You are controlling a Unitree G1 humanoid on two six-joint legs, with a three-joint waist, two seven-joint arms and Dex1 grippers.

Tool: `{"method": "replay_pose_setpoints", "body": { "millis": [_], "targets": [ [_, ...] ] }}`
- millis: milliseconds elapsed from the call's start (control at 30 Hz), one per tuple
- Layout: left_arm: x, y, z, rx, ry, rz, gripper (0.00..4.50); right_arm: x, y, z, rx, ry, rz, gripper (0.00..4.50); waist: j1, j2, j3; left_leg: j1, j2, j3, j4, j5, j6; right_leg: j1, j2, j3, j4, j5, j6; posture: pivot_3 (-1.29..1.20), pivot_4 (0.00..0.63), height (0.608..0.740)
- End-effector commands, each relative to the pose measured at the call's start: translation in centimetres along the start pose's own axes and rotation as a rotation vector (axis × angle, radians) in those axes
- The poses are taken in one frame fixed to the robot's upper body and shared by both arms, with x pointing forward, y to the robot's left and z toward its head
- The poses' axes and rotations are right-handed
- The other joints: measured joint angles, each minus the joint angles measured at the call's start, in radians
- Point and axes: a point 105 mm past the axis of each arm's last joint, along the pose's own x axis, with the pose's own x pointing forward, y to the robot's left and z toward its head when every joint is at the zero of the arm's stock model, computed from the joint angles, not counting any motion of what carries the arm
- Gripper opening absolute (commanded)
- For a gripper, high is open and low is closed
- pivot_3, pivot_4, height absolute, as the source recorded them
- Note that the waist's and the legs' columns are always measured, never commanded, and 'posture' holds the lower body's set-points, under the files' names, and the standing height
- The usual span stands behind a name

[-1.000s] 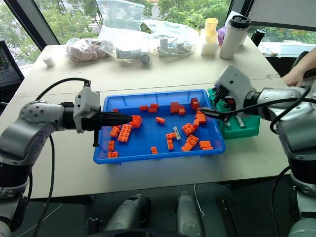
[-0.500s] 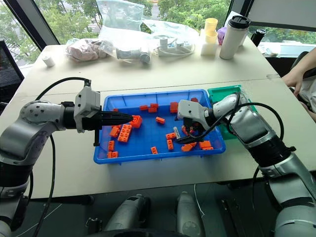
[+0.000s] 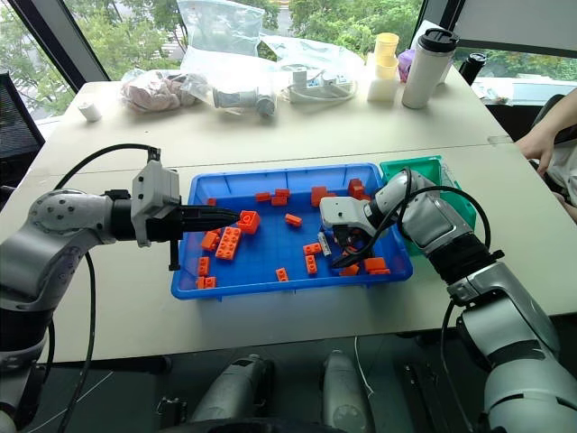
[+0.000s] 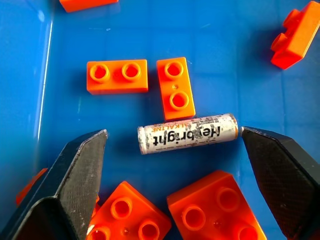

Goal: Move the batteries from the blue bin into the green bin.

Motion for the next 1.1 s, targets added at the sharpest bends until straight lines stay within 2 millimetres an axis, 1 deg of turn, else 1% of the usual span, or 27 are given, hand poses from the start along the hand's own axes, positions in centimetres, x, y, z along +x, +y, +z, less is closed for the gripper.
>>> {"method": "replay_pose_setpoints", "body": {
  "millis": [33, 67, 167, 200, 233, 300, 367, 433, 467, 500, 533, 600, 700, 767, 833, 867, 933, 967, 1100],
  "targets": [
    [-0.4, 0.0, 1.0, 0.039, -0.017, 0.013, 0.0, -0.3, -0.6, 0.6, -0.022, -0.008, -0.01, 2.65, 0.0, 0.0, 0.0, 0.0, 0.0, 0.0, 0.0, 0.0, 0.0, 0.0, 0.0, 0.0, 0.0, 0.0, 0.0, 0.0, 0.15, 0.74],
    [-0.4, 0.0, 1.0, 0.04, -0.016, 0.013, 0.0, -0.3, -0.7, 0.7, -0.022, -0.01, -0.015, 2.21, 0.001, 0.0, 0.0, 0.0, 0.0, 0.0, 0.0, 0.0, 0.0, 0.0, 0.0, 0.0, 0.0, 0.0, 0.0, 0.0, 0.15, 0.74],
    [-0.3, 0.1, 1.0, 0.04, -0.018, 0.013, 0.0, -0.3, -0.8, 0.9, -0.024, -0.018, -0.022, 2.18, 0.001, 0.0, 0.0, 0.0, 0.0, 0.0, 0.0, 0.0, 0.0, 0.0, 0.0, 0.0, 0.0, 0.0, 0.0, 0.0, 0.15, 0.74],
    [-0.3, 0.1, 1.0, 0.041, -0.02, 0.011, 0.0, -0.4, -1.1, 1.3, -0.02, -0.03, -0.054, 2.18, 0.0, 0.0, 0.0, 0.0, 0.0, 0.0, 0.0, 0.0, 0.0, 0.0, 0.0, 0.0, 0.0, 0.0, 0.0, 0.0, 0.15, 0.74],
    [-0.2, 0.1, 1.0, 0.042, -0.021, 0.007, 0.0, -1.0, -1.6, 1.8, -0.021, -0.048, -0.095, 2.18, 0.0, 0.0, 0.0, 0.0, 0.0, 0.0, 0.0, 0.0, 0.0, 0.0, 0.0, 0.0, 0.0, 0.0, 0.0, 0.0, 0.15, 0.74],
    [-0.1, 0.1, 1.1, 0.044, -0.024, 0.004, 0.0, -2.8, -2.7, 2.6, -0.029, -0.063, -0.195, 2.18, 0.001, 0.0, 0.0, 0.0, 0.0, 0.0, 0.0, 0.0, -0.001, -0.001, 0.0, 0.0, 0.0, 0.0, 0.0, 0.0, 0.15, 0.74],
    [-0.1, 0.0, 1.2, 0.044, -0.026, 0.004, 0.0, -5.2, -3.7, 3.2, -0.014, -0.08, -0.307, 2.18, 0.002, 0.0, 0.0, -0.001, 0.0, 0.0, 0.0, 0.0, -0.001, -0.001, 0.0, 0.001, 0.001, 0.0, 0.0, 0.0, 0.15, 0.74],
    [0.0, -0.1, 1.2, 0.043, -0.028, 0.001, 0.0, -9.6, -4.2, 3.1, 0.053, -0.111, -0.452, 2.18, 0.006, 0.0, 0.0, -0.001, -0.001, 0.0, 0.0, 0.001, -0.001, -0.002, -0.001, 0.001, 0.001, 0.0, 0.0, 0.0, 0.15, 0.74],
    [0.0, -0.1, 1.1, 0.042, -0.028, 0.0, 0.0, -11.3, -4.0, 2.7, 0.088, -0.121, -0.503, 2.18, 0.01, 0.0, 0.0, -0.001, -0.001, 0.0, 0.0, 0.001, -0.001, -0.002, -0.001, 0.0, 0.001, 0.0, 0.0, 0.0, 0.15, 0.74],
    [0.0, -0.1, 1.1, 0.041, -0.028, -0.002, 0.0, -12.5, -3.8, 2.2, 0.12, -0.121, -0.545, 2.18, 0.016, 0.0, 0.0, -0.002, -0.001, 0.0, 0.0, 0.001, -0.001, -0.002, -0.001, 0.0, 0.0, 0.0, 0.0, 0.0, 0.15, 0.74],
    [0.1, -0.2, 1.0, 0.039, -0.031, -0.004, 0.0, -13.5, -3.5, 1.0, 0.152, -0.093, -0.59, 2.18, 0.021, 0.0, 0.0, -0.002, -0.001, 0.0, 0.0, 0.0, 0.0, -0.001, -0.001, 0.0, 0.0, 0.0, 0.0, 0.0, 0.15, 0.74],
    [0.2, -0.2, 1.1, 0.037, -0.037, -0.008, 0.0, -14.9, -2.9, -0.8, 0.199, -0.036, -0.655, 2.18, 0.025, 0.0, 0.0, -0.001, -0.001, 0.0, 0.0, -0.002, 0.003, -0.001, -0.001, 0.0, -0.001, 0.0, 0.0, 0.0, 0.15, 0.74],
    [0.5, -0.1, 1.1, 0.035, -0.045, -0.02, 0.0, -16.8, -1.7, -3.1, 0.309, -0.012, -0.73, 2.18, 0.024, 0.0, 0.0, 0.0, -0.001, 0.0, 0.0, -0.002, 0.004, 0.001, -0.001, 0.0, -0.001, 0.0, 0.0, 0.0, 0.15, 0.74],
    [0.6, -0.1, 1.0, 0.037, -0.045, -0.028, 0.0, -17.4, -1.1, -4.4, 0.366, 0.001, -0.761, 2.18, 0.022, 0.001, 0.0, 0.0, -0.001, 0.001, 0.0, -0.002, 0.004, 0.0, -0.002, 0.001, 0.0, 0.0, 0.0, 0.0, 0.15, 0.74],
    [0.8, 0.0, 1.0, 0.028, -0.049, -0.038, 0.0, -16.8, -0.2, -5.4, 0.403, 0.014, -0.746, 2.18, 0.02, 0.001, 0.0, 0.0, -0.001, 0.002, 0.0, -0.002, 0.004, -0.001, -0.002, 0.002, 0.001, 0.0, 0.0, 0.0, 0.15, 0.74],
    [0.9, 0.0, 1.1, 0.026, -0.055, -0.045, 0.0, -16.5, 0.2, -5.6, 0.417, 0.013, -0.736, 3.22, 0.02, 0.001, 0.0, 0.0, 0.0, 0.002, 0.0, -0.002, 0.004, -0.001, -0.001, 0.002, 0.001, 0.0, 0.0, 0.0, 0.15, 0.74],
    [1.0, 0.1, 1.3, 0.027, -0.065, -0.052, 0.0, -16.1, 0.6, -6.1, 0.436, 0.022, -0.735, 4.21, 0.018, 0.001, 0.0, 0.0, 0.0, 0.002, 0.0, -0.002, 0.004, -0.001, -0.001, 0.002, 0.0, 0.0, 0.0, 0.0, 0.15, 0.74],
    [1.1, 0.2, 1.4, 0.027, -0.066, -0.053, 0.0, -16.1, 0.6, -6.3, 0.435, 0.032, -0.741, 4.47, 0.018, 0.001, 0.0, 0.0, 0.0, 0.002, 0.0, -0.002, 0.004, -0.001, -0.001, 0.002, 0.0, 0.0, 0.0, 0.0, 0.15, 0.74],
    [1.0, 0.3, 1.4, 0.028, -0.066, -0.054, 0.0, -16.8, 0.4, -5.4, 0.415, 0.01, -0.789, 4.47, 0.016, 0.001, 0.0, 0.0, 0.0, 0.002, 0.0, -0.002, 0.004, -0.001, -0.001, 0.002, 0.001, 0.0, 0.0, 0.0, 0.15, 0.74]
  ]
}}
